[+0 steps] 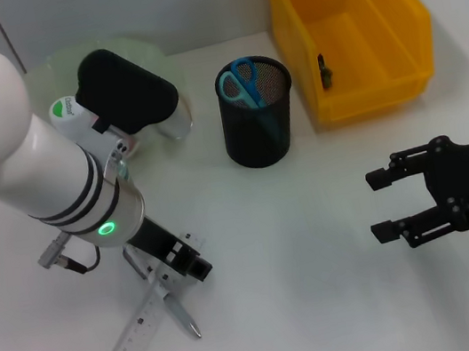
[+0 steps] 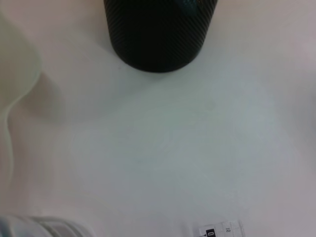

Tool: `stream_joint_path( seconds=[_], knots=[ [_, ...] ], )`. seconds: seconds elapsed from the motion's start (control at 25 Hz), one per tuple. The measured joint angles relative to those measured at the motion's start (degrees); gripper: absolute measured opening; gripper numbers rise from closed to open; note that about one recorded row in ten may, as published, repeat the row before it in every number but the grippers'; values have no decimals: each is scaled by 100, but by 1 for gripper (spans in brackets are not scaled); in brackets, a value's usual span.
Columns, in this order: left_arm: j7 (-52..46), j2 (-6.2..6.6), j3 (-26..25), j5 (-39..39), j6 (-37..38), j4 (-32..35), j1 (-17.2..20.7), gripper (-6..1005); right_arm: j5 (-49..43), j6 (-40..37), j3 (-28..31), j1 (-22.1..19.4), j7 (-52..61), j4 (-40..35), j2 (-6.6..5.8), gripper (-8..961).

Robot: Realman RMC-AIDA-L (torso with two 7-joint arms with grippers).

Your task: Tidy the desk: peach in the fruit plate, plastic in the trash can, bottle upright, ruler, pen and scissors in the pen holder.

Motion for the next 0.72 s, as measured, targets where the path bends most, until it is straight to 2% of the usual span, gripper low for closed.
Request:
stream_joint_path(
  seconds=[0.72],
  knots=[
    [7, 0, 37, 0, -176, -134, -7, 651, 0, -1, 0, 19, 1, 0, 10, 774]
  ],
)
